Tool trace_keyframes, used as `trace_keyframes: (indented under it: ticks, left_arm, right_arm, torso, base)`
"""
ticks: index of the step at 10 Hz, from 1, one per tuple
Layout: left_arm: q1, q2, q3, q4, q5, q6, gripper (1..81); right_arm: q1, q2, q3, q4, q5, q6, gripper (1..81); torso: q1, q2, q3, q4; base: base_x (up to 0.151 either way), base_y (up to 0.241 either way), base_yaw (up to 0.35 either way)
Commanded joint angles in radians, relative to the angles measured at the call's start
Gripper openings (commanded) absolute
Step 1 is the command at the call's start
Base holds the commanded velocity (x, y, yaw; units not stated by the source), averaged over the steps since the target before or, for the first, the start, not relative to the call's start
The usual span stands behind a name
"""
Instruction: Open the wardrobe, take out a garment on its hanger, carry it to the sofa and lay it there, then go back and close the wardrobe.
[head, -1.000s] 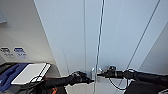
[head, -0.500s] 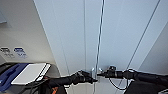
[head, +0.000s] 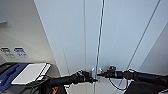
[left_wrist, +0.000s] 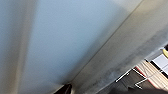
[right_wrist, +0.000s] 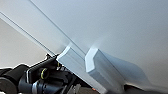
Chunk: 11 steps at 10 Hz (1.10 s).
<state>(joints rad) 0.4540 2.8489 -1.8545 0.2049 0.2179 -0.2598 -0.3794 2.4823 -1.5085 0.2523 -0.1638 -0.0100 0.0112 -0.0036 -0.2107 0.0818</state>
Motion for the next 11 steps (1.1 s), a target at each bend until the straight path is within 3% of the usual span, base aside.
trace_keyframes:
  ticks: [1, 7, 11]
  left_arm:
    - [-0.171, 0.032, 0.106, 0.002, -0.023, 0.016, 81.1]
    - [-0.134, -0.06, 0.27, 0.008, -0.023, 0.016, 81.1]
    - [-0.102, -0.071, 0.291, 0.021, -0.025, 0.016, 81.1]
  right_arm:
    - [0.132, 0.029, 0.088, 0.013, -0.029, 0.004, 81.1]
    - [0.084, -0.004, 0.14, 0.004, -0.026, 0.002, 81.1]
    - [0.064, -0.004, 0.145, 0.002, -0.022, 0.001, 81.1]
  torso:
    - [0.0, 0.0, 0.0, 0.0]
    - [0.001, 0.001, 0.0, 0.0]
    - [0.002, 0.001, 0.0, 0.0]
  base:
    - [0.0, 0.0, 0.0]
    - [0.0, 0.0, 0.0]
    - [0.0, 0.0, 0.0]
